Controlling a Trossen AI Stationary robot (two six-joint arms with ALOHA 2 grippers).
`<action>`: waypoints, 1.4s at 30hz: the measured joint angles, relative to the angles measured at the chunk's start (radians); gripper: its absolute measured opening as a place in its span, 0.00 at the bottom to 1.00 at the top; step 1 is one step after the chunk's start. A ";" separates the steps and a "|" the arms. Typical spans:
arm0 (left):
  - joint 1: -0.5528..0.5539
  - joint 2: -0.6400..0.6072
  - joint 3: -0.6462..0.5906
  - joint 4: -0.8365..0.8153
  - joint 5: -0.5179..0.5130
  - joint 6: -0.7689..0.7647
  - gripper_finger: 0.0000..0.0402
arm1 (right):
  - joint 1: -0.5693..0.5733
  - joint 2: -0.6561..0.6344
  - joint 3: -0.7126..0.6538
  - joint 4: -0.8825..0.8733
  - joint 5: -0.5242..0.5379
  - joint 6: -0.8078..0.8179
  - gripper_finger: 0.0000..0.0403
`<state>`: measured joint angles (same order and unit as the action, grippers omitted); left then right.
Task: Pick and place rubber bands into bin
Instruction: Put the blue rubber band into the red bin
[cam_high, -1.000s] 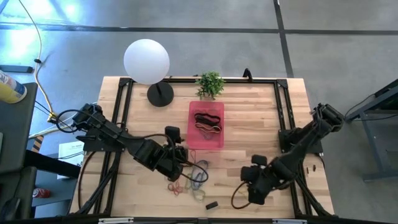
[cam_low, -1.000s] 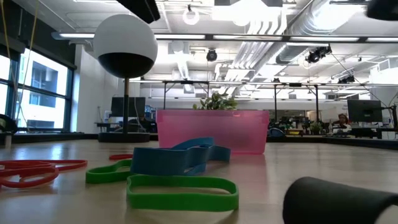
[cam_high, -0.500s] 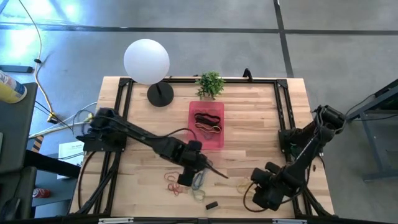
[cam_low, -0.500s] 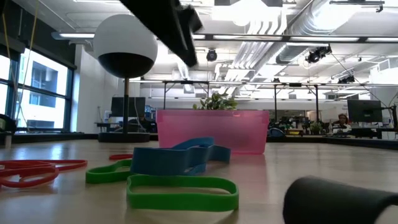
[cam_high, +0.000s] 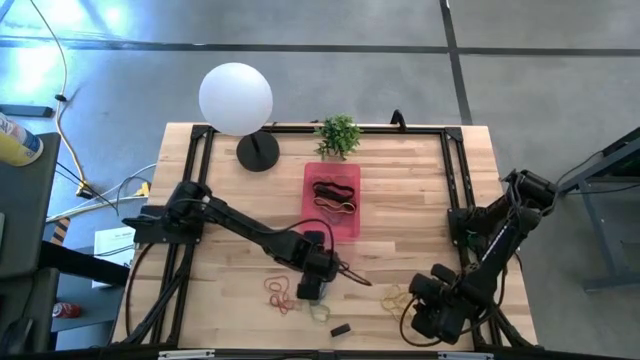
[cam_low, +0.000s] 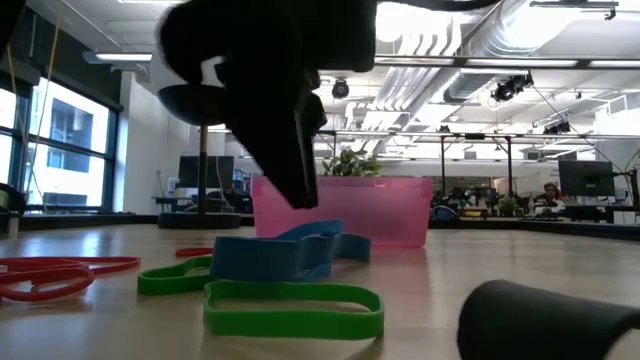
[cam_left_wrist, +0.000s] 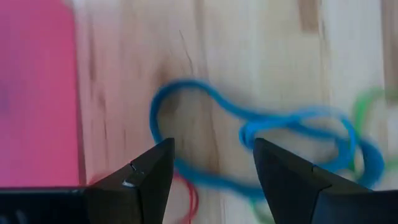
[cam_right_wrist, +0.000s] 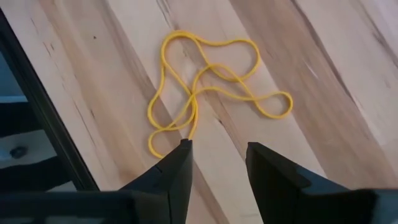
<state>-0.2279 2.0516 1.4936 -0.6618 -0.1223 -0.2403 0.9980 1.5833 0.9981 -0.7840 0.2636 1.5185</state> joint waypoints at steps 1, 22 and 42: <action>0.000 0.005 0.002 0.006 -0.009 -0.019 0.52 | 0.000 0.000 0.000 0.000 0.004 -0.001 0.35; 0.045 0.032 -0.001 -0.030 -0.001 -0.022 0.52 | -0.010 0.000 0.001 -0.029 0.050 -0.027 0.34; 0.045 0.078 0.000 0.011 0.024 0.050 0.27 | -0.024 0.000 0.001 -0.047 0.060 -0.042 0.34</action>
<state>-0.1833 2.1300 1.4940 -0.6511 -0.0978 -0.1903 0.9739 1.5837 0.9993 -0.8310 0.3235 1.4761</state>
